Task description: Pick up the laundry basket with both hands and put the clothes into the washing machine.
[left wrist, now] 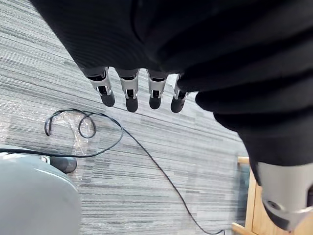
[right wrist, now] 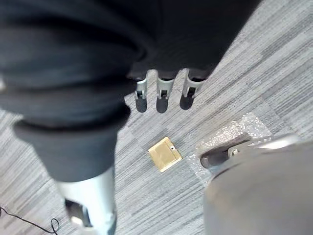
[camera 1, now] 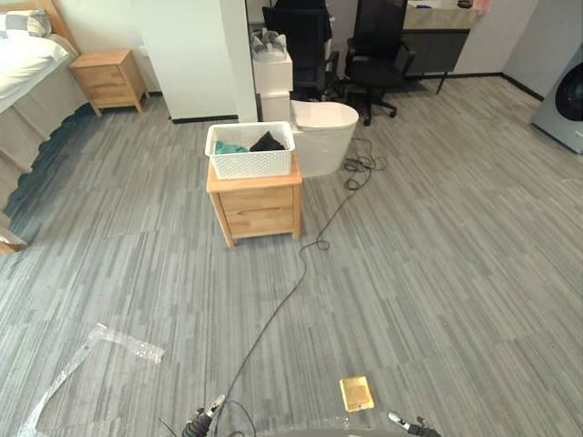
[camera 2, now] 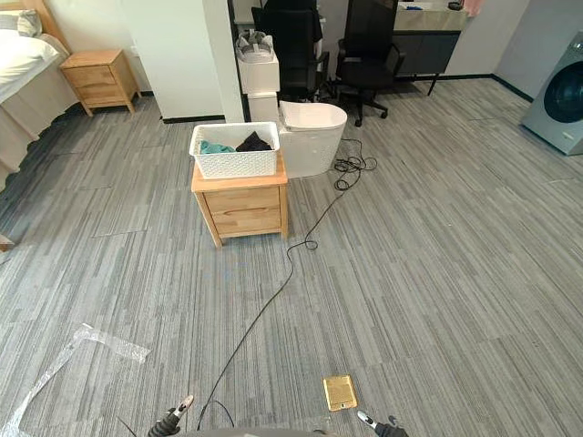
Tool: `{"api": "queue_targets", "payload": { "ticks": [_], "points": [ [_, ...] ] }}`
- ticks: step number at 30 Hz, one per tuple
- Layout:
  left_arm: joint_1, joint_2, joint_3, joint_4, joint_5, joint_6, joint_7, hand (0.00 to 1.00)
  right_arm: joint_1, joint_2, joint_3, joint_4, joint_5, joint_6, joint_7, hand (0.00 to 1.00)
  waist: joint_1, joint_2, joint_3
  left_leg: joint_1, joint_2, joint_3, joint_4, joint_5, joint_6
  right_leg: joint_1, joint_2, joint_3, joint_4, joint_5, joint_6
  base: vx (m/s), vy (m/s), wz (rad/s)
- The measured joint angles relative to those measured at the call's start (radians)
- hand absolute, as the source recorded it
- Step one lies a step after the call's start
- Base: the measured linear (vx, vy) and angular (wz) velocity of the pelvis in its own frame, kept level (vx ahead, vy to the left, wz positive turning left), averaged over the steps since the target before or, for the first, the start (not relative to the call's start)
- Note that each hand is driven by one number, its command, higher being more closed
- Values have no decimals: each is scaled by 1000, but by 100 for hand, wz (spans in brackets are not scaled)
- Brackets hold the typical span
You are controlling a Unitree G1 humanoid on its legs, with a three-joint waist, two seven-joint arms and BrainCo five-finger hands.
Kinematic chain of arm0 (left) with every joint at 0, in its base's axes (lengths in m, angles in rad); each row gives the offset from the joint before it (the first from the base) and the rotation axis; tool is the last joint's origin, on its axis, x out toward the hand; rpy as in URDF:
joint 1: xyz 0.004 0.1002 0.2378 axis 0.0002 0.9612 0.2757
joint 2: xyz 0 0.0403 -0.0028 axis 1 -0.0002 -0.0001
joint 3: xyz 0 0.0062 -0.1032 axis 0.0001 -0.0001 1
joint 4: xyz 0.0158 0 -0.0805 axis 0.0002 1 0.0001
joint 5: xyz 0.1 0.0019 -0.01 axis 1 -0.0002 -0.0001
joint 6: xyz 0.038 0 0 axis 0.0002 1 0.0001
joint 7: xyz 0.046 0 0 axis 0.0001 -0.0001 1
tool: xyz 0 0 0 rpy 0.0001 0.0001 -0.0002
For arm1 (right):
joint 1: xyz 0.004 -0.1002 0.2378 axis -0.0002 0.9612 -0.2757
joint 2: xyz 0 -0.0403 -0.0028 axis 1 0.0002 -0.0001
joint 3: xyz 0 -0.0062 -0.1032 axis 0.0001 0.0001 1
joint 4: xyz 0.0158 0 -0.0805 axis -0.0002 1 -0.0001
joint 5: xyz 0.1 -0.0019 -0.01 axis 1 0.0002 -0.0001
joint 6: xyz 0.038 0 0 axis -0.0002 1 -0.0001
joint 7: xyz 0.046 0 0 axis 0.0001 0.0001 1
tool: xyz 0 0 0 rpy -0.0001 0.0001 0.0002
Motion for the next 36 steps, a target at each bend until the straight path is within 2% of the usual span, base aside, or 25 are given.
{"api": "queue_targets", "payload": {
  "ticks": [3, 22, 27, 29, 31, 32, 33, 34, 36],
  "points": [
    [-24, -14, 9, 16, 0, 0, -1, 0, -29, 8, -1, 12, 0, 0, 0, 0, 0, 3, 20, 23, 1, 2, -2, 0, -1, 22, 0, -1, -2, -2, 37, 14, 2, -2],
    [-24, -15, 30, 35, -12, 1, -1, 0, -46, 23, 7, 18, -2, 0, 2, 0, 1, 0, 26, 32, -2, 24, -22, -2, -3, 23, -2, 8, -15, 5, 26, -12, -10, -2],
    [-24, -15, 33, 35, -57, 0, -2, 0, -61, 21, 8, 24, -4, 3, 5, 0, 6, 0, 31, 32, -6, 40, -36, -2, -3, 5, -4, 32, -12, 11, 18, 1, -13, -15],
    [-27, -18, 32, 33, -66, -1, -2, 0, -69, 15, 7, 28, -4, 5, 12, 0, 6, 4, 38, 28, -6, 40, -34, -3, -2, -19, -5, 27, 28, -1, 33, 2, 1, -5],
    [-35, -21, 31, 31, -80, -11, -3, 0, -83, 13, 0, 22, -1, 5, 17, 0, -1, 14, 75, 30, -6, 24, -31, -17, 16, -83, -17, -2, 203, -65, 66, -69, 25, 21],
    [-41, -19, 30, 30, -87, -14, -4, 0, -82, 16, -16, 3, 3, 4, 18, 0, 0, 10, 94, 38, -14, 13, -21, -28, 33, -157, -43, -26, 396, -112, 73, -93, 44, 40],
    [-48, -18, 31, 28, -87, -15, -4, 0, -80, 17, -19, -19, 3, 3, 18, 0, 0, 4, 107, 47, -26, 2, -11, -32, 36, -234, -77, -51, 585, -133, 59, -68, 50, 50],
    [-46, -13, 36, 26, -87, -15, -4, 0, -71, 24, -18, -40, 8, 1, 20, 0, 2, -14, 117, 70, -51, -10, -10, -36, 42, -331, -136, -79, 812, -140, 35, -16, 36, 40],
    [-33, -7, 60, 25, -86, -14, -3, 0, -63, 33, -19, -59, 8, -4, 20, 0, 5, -28, 124, 121, -61, -24, -10, -53, 53, -401, -178, -88, 948, -152, 52, 121, 40, 25]
  ]
}}
